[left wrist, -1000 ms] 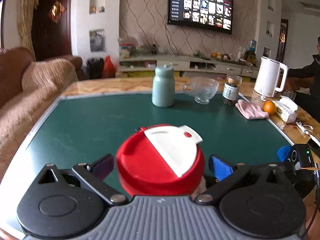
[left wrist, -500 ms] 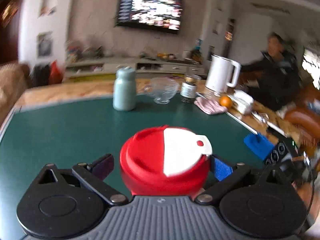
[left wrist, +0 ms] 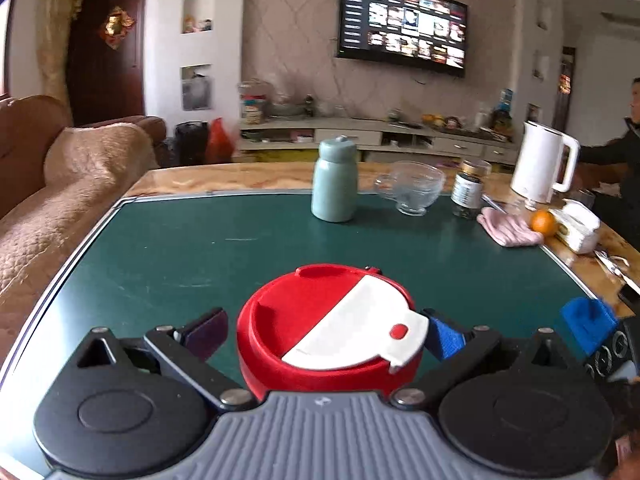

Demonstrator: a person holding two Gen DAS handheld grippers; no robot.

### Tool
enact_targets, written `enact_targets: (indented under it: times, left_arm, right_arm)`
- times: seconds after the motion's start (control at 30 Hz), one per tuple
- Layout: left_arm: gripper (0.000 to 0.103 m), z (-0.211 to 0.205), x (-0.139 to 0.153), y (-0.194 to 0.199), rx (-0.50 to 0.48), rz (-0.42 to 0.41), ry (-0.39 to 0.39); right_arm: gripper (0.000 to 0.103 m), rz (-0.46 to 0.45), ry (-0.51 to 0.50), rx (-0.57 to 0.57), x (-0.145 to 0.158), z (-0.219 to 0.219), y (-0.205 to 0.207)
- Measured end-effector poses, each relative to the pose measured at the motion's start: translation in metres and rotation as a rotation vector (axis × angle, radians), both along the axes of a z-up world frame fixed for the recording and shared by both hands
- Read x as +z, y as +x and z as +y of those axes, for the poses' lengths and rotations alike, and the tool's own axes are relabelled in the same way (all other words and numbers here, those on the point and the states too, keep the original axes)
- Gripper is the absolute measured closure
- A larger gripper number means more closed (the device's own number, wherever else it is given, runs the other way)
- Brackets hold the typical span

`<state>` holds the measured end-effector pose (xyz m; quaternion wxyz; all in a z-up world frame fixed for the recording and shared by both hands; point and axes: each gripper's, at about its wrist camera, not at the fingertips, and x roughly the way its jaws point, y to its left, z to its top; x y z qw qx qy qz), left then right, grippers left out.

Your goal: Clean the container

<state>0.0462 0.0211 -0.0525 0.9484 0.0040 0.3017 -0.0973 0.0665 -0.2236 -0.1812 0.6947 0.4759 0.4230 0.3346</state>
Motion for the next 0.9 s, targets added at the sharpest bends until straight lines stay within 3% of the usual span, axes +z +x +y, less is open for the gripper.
enact_targets:
  times: [0.07,0.17,0.47,0.67,0.83,0.9]
  left_arm:
    - [0.007,0.003,-0.003,0.001,-0.014,0.004,-0.027]
    - [0.007,0.015,-0.004,-0.001,-0.048,-0.006,-0.063]
    - [0.008,0.046,-0.011,-0.029,-0.294,-0.089,-0.081]
    - [0.008,0.054,-0.011,-0.035,-0.386,-0.101,-0.074]
    - [0.008,0.051,-0.012,-0.036,-0.414,-0.109,-0.063]
    - [0.007,0.051,-0.013,-0.036,-0.424,-0.111,-0.055]
  right_arm:
    - [0.09,0.003,0.003,-0.01,-0.002,-0.002,0.001]
    - [0.09,0.01,0.021,-0.055,-0.003,-0.009,0.007]
    - [0.09,0.053,0.249,-0.097,-0.011,0.001,0.034]
    - [0.09,0.095,0.039,-0.09,-0.03,0.01,0.043]
    - [0.09,0.053,0.188,-0.084,-0.01,0.002,0.029]
    - [0.09,0.059,0.159,-0.087,-0.012,0.004,0.029]
